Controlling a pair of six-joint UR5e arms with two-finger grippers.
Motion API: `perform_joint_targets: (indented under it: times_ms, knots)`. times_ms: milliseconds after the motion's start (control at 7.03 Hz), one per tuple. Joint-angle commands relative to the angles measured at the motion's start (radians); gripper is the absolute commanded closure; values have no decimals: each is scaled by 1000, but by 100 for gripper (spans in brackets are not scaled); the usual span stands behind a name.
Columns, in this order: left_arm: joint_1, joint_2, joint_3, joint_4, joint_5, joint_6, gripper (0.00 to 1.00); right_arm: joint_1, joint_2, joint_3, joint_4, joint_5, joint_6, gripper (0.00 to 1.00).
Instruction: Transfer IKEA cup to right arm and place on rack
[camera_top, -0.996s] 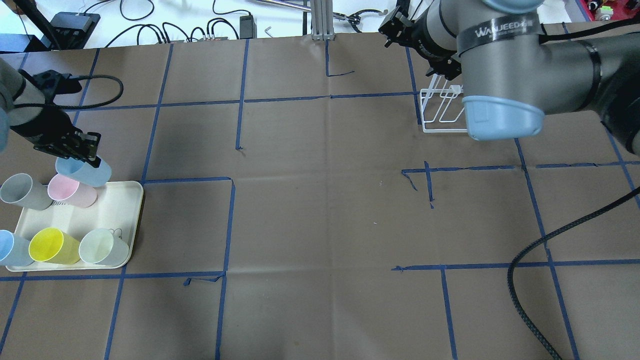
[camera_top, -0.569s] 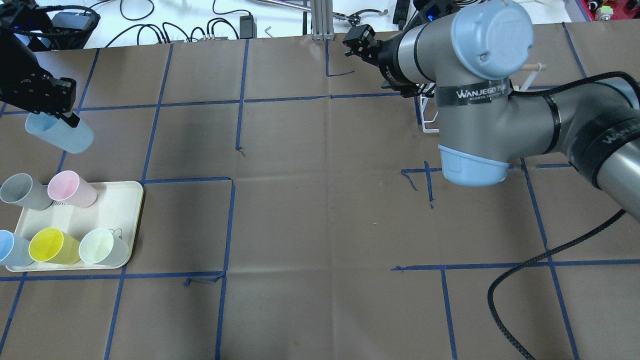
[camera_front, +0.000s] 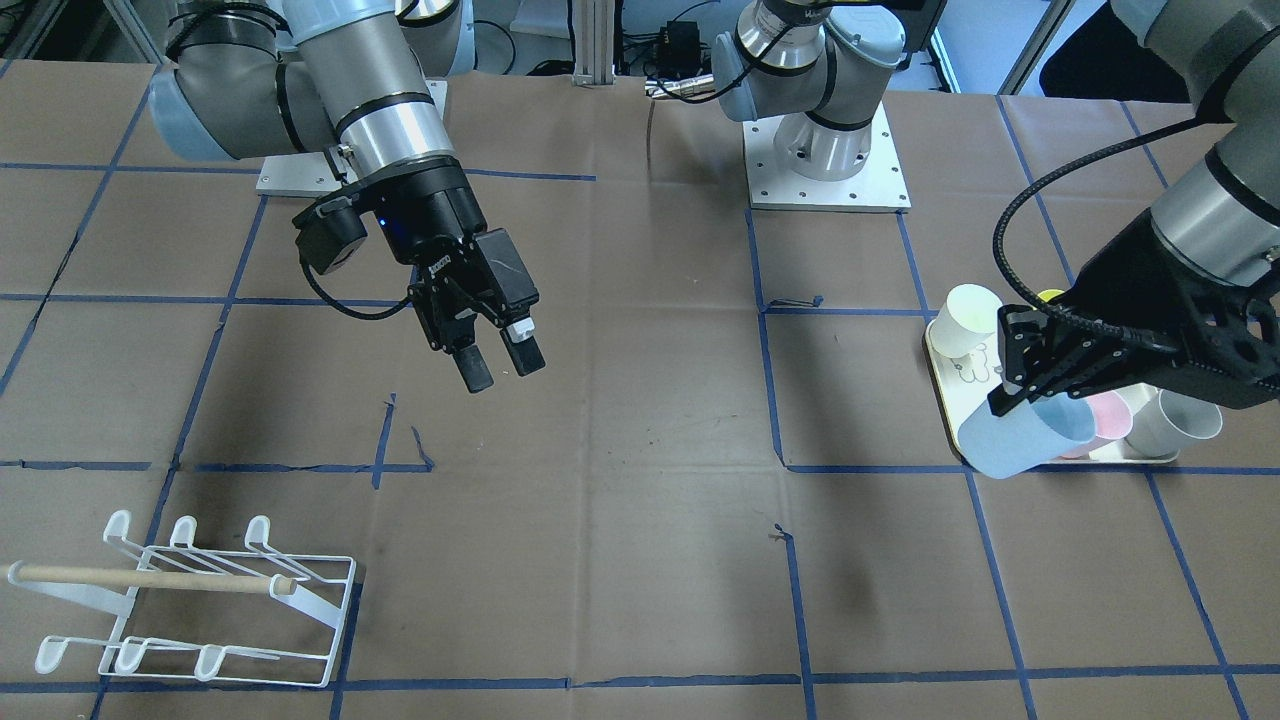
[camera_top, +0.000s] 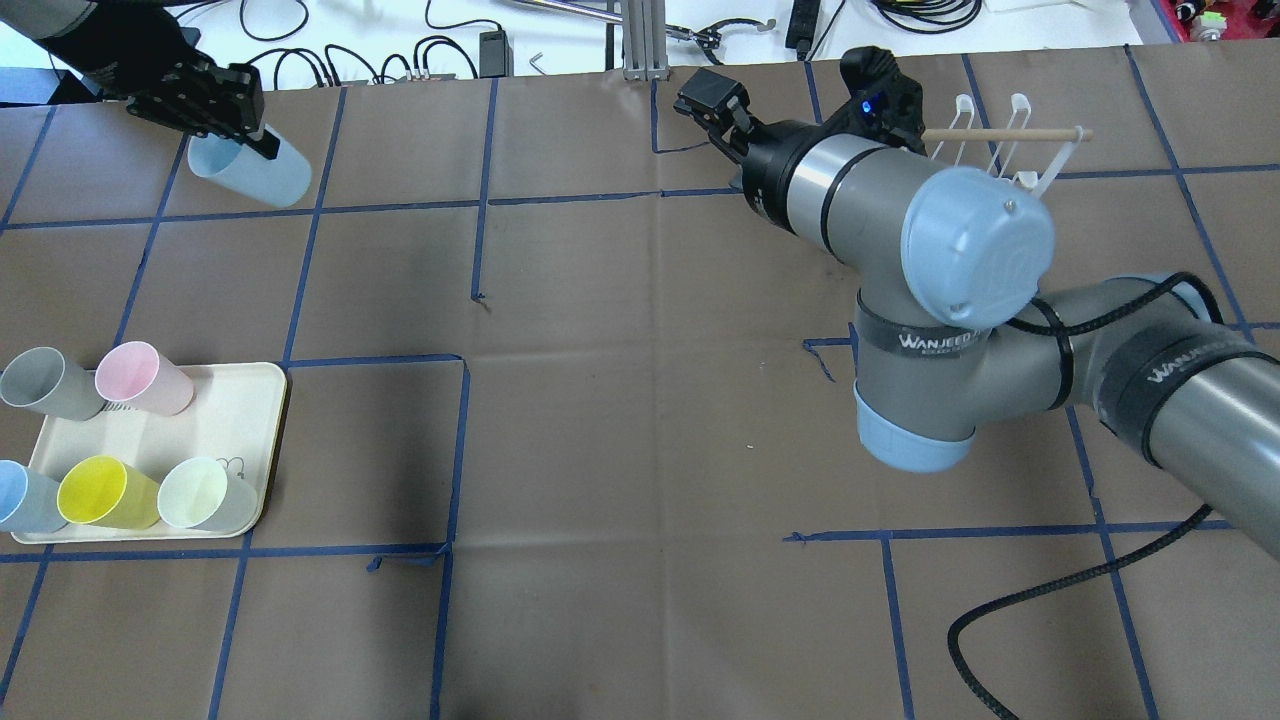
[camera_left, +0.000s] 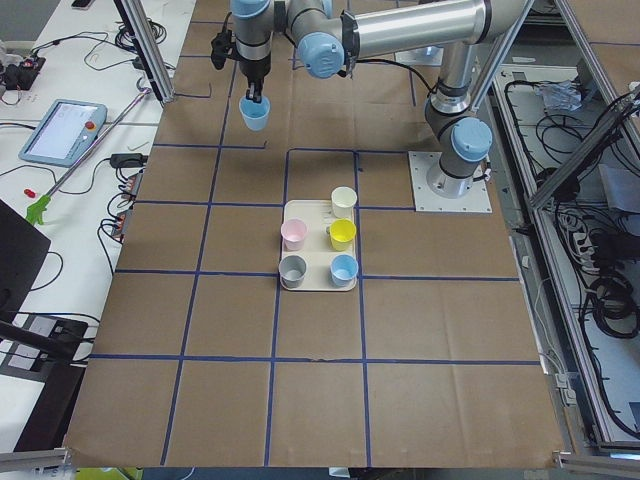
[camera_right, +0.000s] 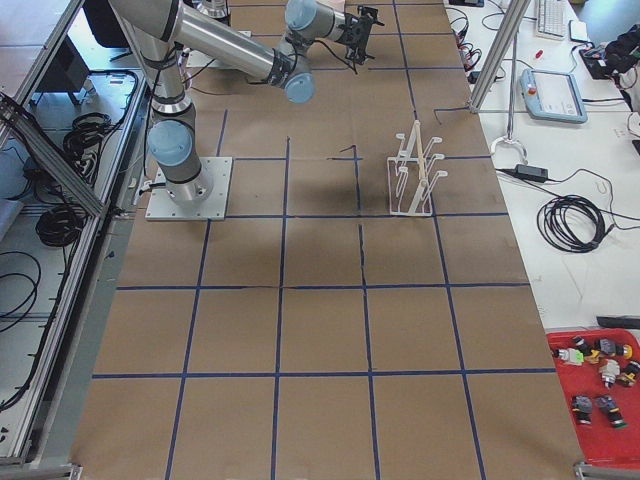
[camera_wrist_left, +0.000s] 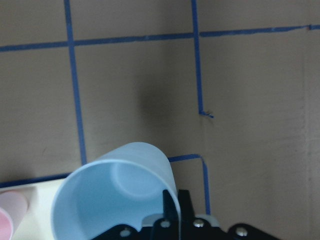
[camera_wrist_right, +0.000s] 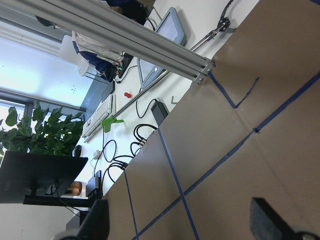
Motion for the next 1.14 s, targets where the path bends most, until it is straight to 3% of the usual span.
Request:
perform_joint_targets:
  times_ms: [0,142,569,712,996]
  knots:
    - [-10,-4,-119,294,-242,1,100,22,12,138,-261,3,18,0]
    - [-10,-2,-208,482,-381,-2,100,20,18,138,-275,1,21,0]
    - [-16,4,-435,966,-675,-5,99,20,50,130,-409,12,407,0]
    - [-19,-5,-486,1103,-746,1,99,20,81,130,-455,12,466,0]
    - [-108,-51,-597,1418,-759,-14,99,20,130,129,-584,-3,599,0]
